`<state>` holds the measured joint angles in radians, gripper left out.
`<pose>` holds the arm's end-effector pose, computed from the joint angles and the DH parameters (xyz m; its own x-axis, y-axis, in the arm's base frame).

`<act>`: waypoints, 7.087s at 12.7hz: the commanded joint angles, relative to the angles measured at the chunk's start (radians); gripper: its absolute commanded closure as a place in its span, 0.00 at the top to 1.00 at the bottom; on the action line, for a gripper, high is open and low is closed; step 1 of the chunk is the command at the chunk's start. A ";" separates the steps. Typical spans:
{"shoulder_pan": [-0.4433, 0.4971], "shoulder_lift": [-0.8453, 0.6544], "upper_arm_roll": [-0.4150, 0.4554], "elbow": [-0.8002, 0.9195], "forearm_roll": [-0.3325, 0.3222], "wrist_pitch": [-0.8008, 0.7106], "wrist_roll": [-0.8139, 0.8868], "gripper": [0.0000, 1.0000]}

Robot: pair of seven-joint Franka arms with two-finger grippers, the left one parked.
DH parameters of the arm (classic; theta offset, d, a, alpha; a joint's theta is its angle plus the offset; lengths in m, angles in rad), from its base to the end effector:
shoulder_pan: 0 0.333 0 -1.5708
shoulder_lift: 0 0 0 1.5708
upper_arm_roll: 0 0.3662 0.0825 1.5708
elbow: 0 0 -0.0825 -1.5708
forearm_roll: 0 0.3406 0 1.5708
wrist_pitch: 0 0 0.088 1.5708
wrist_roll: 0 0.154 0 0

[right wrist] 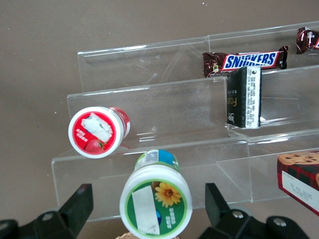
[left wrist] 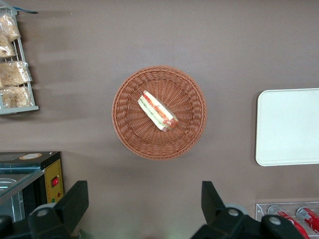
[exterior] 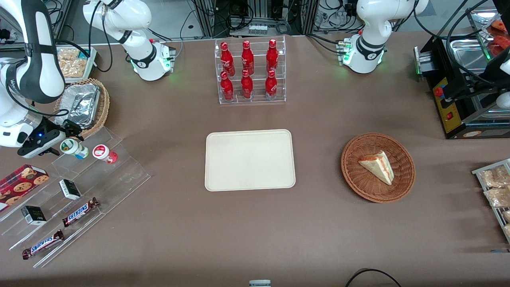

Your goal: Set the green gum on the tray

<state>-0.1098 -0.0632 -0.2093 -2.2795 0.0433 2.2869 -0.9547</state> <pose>0.4560 -0.1489 0.4167 0.8175 0.5706 0.0784 0.5703 -0.8210 0.0282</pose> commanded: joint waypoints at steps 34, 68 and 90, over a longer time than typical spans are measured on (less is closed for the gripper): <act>0.220 0.276 0.542 0.667 -0.011 -0.532 1.092 0.00; 0.570 0.397 0.400 0.588 -0.165 -0.281 1.757 1.00; 0.173 0.006 0.105 0.629 -0.022 -0.833 1.065 1.00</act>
<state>0.0612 -0.0534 -0.0759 -1.6666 -0.0031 1.4767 0.1577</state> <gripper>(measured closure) 0.000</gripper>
